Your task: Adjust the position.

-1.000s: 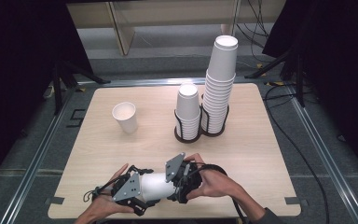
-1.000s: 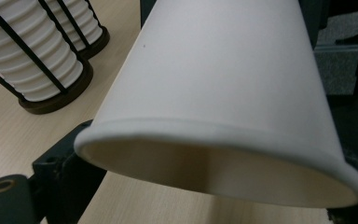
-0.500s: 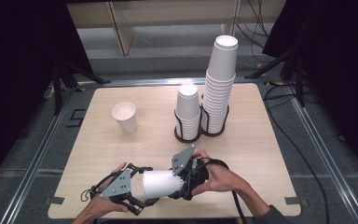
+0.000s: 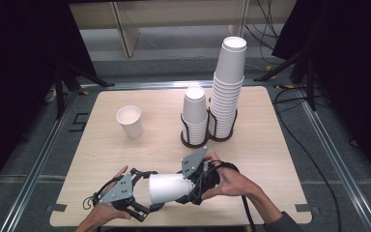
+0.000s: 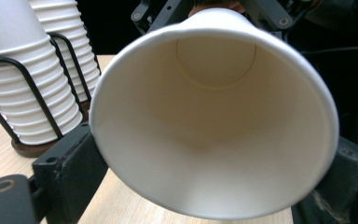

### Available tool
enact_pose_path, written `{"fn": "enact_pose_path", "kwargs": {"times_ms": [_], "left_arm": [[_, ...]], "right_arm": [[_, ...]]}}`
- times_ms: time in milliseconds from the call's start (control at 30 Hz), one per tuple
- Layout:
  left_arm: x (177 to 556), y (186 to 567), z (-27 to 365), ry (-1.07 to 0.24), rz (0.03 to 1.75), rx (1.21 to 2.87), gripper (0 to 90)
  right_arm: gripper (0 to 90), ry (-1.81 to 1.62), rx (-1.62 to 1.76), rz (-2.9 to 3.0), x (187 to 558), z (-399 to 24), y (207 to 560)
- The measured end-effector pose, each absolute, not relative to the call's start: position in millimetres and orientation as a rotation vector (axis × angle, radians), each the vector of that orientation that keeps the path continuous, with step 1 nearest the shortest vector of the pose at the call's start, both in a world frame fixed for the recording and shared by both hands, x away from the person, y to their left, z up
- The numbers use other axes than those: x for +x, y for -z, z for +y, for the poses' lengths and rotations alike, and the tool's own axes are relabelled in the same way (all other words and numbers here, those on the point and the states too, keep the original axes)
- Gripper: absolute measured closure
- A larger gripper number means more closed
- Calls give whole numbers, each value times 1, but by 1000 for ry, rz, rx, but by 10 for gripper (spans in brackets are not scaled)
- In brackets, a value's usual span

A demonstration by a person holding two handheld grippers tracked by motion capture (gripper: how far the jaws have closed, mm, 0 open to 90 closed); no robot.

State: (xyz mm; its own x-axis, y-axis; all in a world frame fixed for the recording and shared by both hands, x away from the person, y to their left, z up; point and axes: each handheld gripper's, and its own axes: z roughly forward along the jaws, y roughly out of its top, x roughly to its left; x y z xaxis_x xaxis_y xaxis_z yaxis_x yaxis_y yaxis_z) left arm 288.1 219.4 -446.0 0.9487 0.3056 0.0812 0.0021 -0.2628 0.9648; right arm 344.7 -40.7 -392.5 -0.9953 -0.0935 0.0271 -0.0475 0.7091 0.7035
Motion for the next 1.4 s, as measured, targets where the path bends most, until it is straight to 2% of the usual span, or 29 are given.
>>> {"fn": "enact_pose_path", "kwargs": {"times_ms": [200,300,533,633,767,1233,1300,1333,1400], "left_arm": [[290,443,224,-307,268,1769,92],[291,442,227,-293,299,1734,145],[292,442,227,-279,332,1699,142],[291,442,225,-273,338,1690,113],[291,441,223,-263,362,1646,0],[287,439,217,-231,331,1596,0],[287,439,218,-219,323,1582,16],[287,439,219,-207,312,1586,78],[288,438,220,-204,308,1592,86]], "right_arm": [[250,1230,82,-2802,347,-49,386],[250,1283,47,-2786,351,-57,381],[249,1360,54,-2771,354,-61,376],[249,1366,69,-2753,353,-60,378],[250,1372,79,-2702,352,-57,380],[249,1404,126,-2604,352,-46,394],[248,1400,110,-2591,352,-46,395],[249,1397,105,-2588,352,-46,395],[250,1410,113,-2585,353,-46,397]]}}
